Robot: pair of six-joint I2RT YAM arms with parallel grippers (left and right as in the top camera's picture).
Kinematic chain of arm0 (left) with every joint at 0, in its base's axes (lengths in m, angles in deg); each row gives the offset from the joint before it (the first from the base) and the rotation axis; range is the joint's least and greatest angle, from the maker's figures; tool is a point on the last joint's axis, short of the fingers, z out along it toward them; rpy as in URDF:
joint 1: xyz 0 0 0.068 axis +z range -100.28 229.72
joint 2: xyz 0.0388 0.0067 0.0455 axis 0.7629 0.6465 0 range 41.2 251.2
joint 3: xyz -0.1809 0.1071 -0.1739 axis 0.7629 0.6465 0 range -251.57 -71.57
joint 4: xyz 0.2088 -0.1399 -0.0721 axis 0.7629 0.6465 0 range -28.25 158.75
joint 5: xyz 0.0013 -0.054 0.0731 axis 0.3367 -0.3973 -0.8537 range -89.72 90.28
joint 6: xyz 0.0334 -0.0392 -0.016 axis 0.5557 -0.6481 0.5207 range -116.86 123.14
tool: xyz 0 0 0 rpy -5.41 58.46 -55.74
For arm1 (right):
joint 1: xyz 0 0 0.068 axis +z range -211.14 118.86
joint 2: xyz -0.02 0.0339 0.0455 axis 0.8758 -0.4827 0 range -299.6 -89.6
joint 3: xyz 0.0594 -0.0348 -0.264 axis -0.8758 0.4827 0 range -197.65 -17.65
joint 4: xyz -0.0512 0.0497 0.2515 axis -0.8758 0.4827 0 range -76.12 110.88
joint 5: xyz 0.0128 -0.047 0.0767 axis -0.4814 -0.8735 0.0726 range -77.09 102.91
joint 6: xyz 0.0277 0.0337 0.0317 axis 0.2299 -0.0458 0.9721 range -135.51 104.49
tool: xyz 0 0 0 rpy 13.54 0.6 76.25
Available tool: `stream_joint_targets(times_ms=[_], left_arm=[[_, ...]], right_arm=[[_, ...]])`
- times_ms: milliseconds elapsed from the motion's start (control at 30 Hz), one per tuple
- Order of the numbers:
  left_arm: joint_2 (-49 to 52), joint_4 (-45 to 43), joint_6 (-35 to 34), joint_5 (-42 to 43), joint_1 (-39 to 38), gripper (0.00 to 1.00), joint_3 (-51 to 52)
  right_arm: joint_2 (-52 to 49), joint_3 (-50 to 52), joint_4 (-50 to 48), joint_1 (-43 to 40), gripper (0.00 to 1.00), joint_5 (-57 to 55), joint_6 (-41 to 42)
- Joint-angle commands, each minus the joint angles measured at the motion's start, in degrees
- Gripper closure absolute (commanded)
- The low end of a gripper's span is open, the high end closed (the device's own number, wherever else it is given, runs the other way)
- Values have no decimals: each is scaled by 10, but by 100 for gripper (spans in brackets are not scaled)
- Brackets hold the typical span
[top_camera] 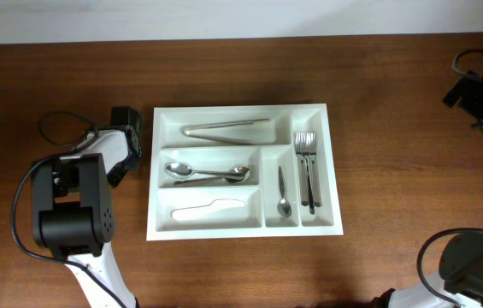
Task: Pack container
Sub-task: 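Align the left gripper over the teaspoon bowl and close on it, then lift the teaspoon and carry it over the narrow middle compartment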
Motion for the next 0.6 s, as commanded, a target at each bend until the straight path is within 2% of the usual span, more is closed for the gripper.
stream_joint_targets(times_ms=[0,67,200,333,467,567], left_arm=[[19,-15,-15,-55,-16,98,3],[18,-23,-14,-100,-28,98,-3],[12,-17,-14,-110,-48,98,-16],[-13,-16,-14,-160,-66,98,-21],[-68,-16,-14,-162,-69,98,-27],[-155,-16,-14,-162,-72,98,-35]], right_arm=[[8,-6,0,-2,1,1,5],[8,-6,0,-2,1,1,5],[8,-6,0,-2,1,1,5],[8,-6,0,-2,1,1,4],[8,-6,0,-2,1,1,5],[8,-6,0,-2,1,1,5]])
